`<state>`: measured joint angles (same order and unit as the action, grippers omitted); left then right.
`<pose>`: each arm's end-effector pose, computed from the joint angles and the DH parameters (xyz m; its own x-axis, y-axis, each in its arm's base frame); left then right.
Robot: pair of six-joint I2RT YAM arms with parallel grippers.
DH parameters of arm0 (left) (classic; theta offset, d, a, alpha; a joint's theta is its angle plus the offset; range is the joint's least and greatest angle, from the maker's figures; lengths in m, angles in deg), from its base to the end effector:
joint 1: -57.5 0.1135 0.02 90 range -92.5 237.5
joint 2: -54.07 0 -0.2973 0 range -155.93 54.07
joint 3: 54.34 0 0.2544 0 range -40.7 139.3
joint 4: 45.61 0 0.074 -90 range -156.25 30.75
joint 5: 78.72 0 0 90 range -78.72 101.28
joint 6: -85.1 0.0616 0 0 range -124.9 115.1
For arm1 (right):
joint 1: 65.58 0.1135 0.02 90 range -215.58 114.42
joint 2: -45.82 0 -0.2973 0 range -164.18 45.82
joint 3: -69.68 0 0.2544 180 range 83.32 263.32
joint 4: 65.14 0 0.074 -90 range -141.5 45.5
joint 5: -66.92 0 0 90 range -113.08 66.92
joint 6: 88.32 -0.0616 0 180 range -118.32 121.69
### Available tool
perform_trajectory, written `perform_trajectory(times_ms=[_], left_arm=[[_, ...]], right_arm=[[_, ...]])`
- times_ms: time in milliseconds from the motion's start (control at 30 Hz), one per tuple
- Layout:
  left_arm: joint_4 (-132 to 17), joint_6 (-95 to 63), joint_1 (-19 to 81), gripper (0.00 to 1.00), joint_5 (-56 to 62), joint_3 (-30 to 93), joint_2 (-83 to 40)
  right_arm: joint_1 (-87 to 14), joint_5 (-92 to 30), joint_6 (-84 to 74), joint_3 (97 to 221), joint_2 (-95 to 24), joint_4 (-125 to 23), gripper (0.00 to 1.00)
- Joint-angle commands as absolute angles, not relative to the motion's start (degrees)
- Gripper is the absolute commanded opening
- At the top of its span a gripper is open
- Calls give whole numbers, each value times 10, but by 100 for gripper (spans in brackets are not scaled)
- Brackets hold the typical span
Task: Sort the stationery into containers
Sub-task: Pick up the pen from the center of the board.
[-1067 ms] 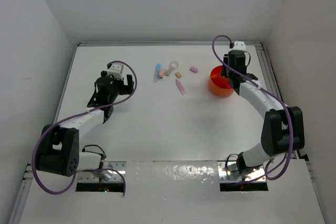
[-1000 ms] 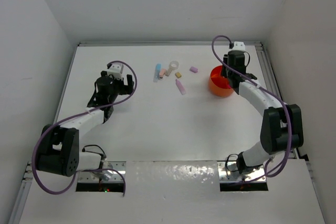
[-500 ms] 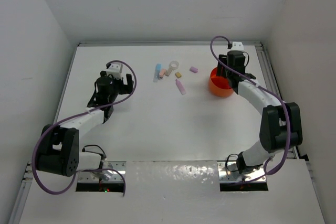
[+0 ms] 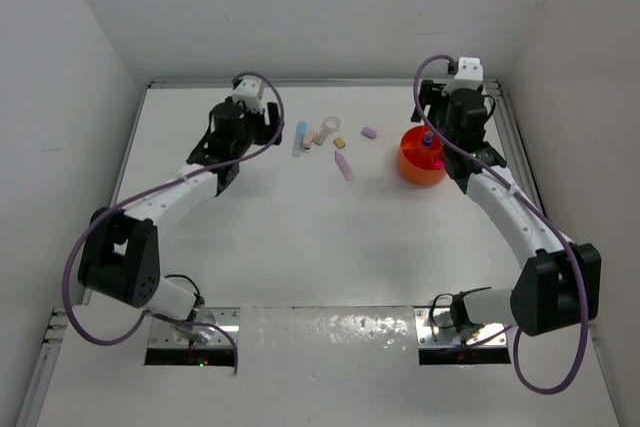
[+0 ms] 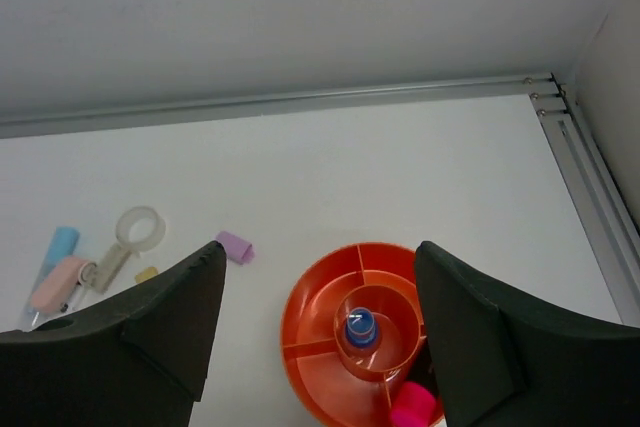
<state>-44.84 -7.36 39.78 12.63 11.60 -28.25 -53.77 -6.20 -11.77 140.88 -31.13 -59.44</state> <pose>0.3385 -0.1066 0.2999 -0.2682 0.0407 -0.9625 0.2714 0.9618 -0.0350 0.3328 0.0513 0.3512 -0.1697 0.1919 -0.9666 0.1256 0.9771 0.1719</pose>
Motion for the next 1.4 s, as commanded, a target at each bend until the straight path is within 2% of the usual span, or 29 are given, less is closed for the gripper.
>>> perform_trajectory(times_ms=[0, 67, 100, 133, 167, 233, 300, 433, 567, 733, 1067, 1133, 1267, 1367], left_arm=[[-557, -109, 346, 66, 86, 224, -363], [-643, -137, 319, 65, 74, 337, -423], [-673, -150, 304, 63, 76, 376, -490], [-704, -176, 296, 63, 81, 466, -525], [-768, -189, 289, 63, 103, 513, -595], [-823, -226, 267, 64, 132, 610, -650], [-828, -248, 257, 67, 171, 637, -697], [-840, -275, 222, 81, 220, 710, -746], [-853, -303, 194, 84, 242, 737, -794], [-889, -381, 196, 77, 265, 748, -826], [-926, -376, 174, 72, 304, 767, -865], [-929, -379, 175, 70, 307, 762, -865], [-940, -383, 174, 58, 308, 760, -865], [-948, -369, 174, 58, 316, 756, -852]], right_arm=[[-541, -75, -138, 1433, -313, -612, 74], [-541, -59, -147, 1462, -327, -555, 74], [-541, -56, -148, 1483, -328, -542, 75], [-540, -51, -149, 1489, -330, -535, 74], [-540, -48, -149, 1491, -329, -537, 75], [-538, -53, -131, 1484, -328, -559, 75], [-535, -56, -118, 1468, -326, -573, 75], [-536, -76, -121, 1455, -330, -560, 75], [-536, -117, -132, 1447, -343, -526, 75], [-539, -140, -140, 1421, -332, -531, 76], [-539, -139, -144, 1398, -310, -549, 76], [-540, -140, -145, 1399, -311, -547, 76], [-540, -144, -147, 1398, -307, -545, 75], [-539, -146, -147, 1397, -305, -548, 75]])
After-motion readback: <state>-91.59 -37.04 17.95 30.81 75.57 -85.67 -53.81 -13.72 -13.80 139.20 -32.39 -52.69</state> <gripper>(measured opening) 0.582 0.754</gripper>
